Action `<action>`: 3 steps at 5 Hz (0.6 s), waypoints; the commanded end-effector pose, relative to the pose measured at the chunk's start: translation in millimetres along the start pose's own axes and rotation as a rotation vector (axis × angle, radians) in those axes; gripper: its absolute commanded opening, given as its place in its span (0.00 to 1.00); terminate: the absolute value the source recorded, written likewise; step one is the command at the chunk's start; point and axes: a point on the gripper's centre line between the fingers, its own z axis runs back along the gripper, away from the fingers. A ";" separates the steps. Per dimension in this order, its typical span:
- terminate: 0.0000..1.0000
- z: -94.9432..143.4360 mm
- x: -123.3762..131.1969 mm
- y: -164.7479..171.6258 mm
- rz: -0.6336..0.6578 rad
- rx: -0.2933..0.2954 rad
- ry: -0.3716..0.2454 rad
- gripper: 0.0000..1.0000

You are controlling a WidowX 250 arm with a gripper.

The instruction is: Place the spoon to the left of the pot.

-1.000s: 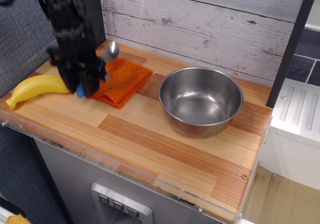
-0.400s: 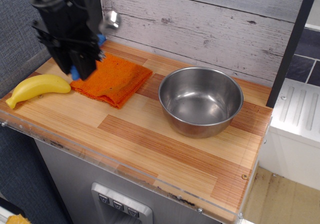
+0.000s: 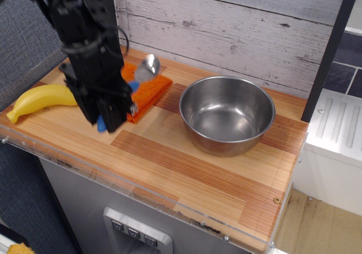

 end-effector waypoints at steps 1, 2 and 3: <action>0.00 -23.4 -5.3 -11.7 -0.065 0.012 0.045 0.00; 0.00 -34.6 -4.0 -20.2 -0.084 0.014 0.059 0.00; 0.00 -45.2 0.8 -28.3 -0.108 0.002 0.074 0.00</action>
